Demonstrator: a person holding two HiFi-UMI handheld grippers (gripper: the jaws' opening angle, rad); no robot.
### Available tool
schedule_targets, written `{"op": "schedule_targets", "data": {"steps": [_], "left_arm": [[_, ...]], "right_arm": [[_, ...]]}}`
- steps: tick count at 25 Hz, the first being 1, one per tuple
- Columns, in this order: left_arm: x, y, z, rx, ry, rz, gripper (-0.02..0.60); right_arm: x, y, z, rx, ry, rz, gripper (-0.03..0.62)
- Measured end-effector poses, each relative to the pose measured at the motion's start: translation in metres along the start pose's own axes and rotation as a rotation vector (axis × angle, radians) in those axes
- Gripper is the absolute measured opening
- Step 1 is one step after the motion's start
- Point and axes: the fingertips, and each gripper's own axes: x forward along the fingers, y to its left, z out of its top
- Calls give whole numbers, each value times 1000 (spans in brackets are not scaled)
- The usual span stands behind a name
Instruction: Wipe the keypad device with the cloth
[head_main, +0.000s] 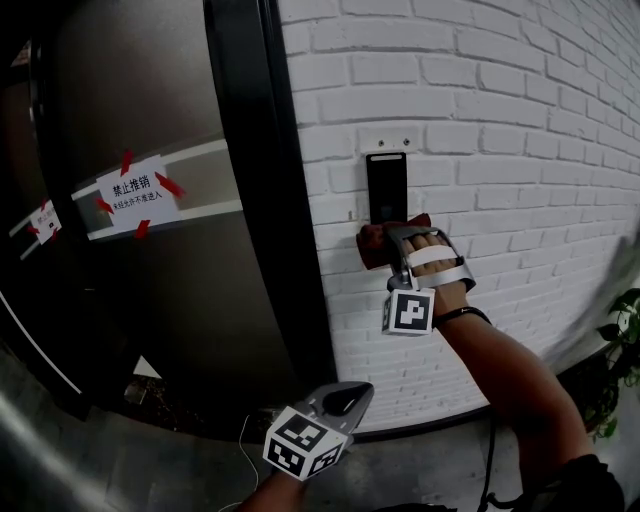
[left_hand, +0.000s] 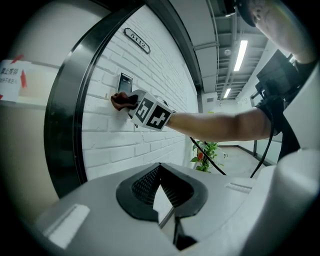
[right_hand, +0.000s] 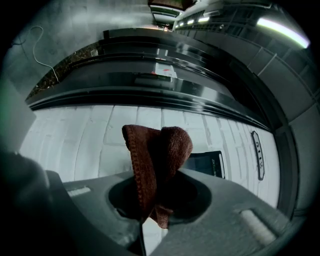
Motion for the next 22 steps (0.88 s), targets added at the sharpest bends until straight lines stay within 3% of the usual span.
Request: {"op": "schedule_targets", "data": {"steps": [9,16,19,22], "left_arm": [[-9,0,-2,1,2,-7,17],[-24,1,-8,-5,2,-26,17],[-31,6,-15,5,12,-33,17],[-37,8,-24,9,22,-54,17]], "right_arm": [[-3,11,3,12,3,35,49],[-12,56,-1,73,41,222,49],[-33,76,1,197,47,311,49],[-71,98,9,461,43,453,49]]}}
